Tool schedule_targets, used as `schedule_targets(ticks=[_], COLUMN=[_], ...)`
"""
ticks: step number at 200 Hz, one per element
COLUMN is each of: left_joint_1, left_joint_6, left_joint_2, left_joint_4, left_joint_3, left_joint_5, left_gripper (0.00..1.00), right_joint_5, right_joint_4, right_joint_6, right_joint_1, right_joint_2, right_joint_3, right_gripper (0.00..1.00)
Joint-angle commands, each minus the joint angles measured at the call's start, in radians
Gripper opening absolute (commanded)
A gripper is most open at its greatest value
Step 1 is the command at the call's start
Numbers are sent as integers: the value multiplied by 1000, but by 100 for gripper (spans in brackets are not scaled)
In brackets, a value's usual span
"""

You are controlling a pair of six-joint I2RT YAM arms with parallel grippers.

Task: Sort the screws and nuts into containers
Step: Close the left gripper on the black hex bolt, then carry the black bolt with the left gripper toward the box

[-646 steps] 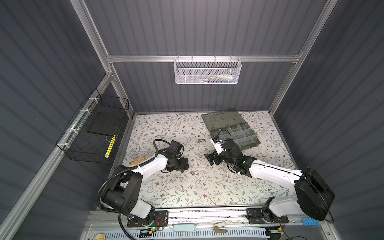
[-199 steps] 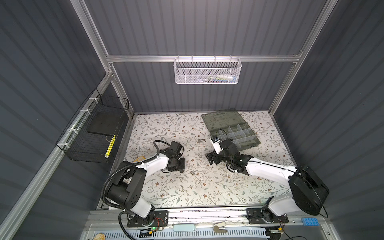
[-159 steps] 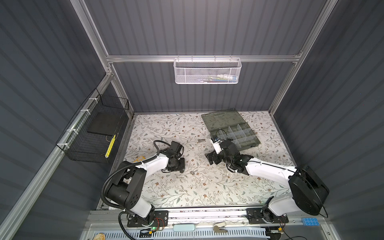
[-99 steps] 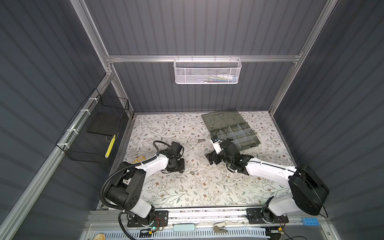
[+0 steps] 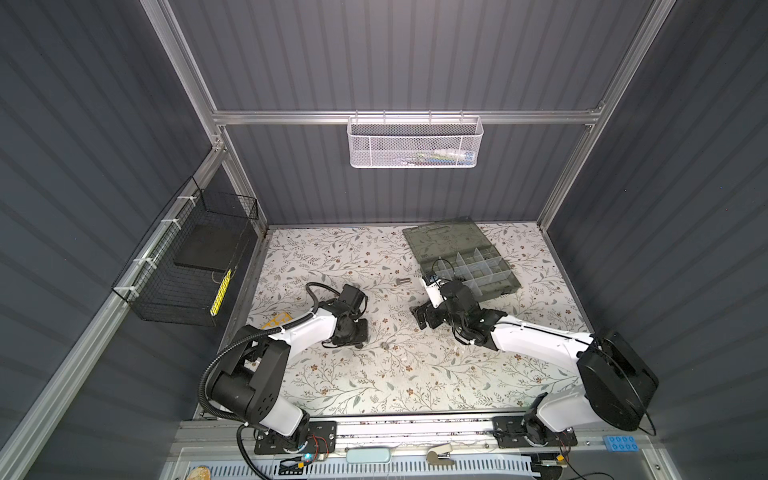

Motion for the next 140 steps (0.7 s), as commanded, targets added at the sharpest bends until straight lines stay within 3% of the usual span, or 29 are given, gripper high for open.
schedule_targets(ticks=[1, 140], left_joint_1=[-7, -113], left_joint_6=[-5, -4], left_joint_2=[-40, 38], left_joint_4=[-46, -54], left_joint_3=[21, 224], left_joint_5=[-10, -26], left_gripper=[2, 1], right_joint_5=[9, 21], right_joint_4=[4, 71], right_joint_6=[15, 91], right_joint_1=[-2, -70], right_joint_2=[-19, -137], right_joint_3=[13, -70], right_gripper=[99, 99])
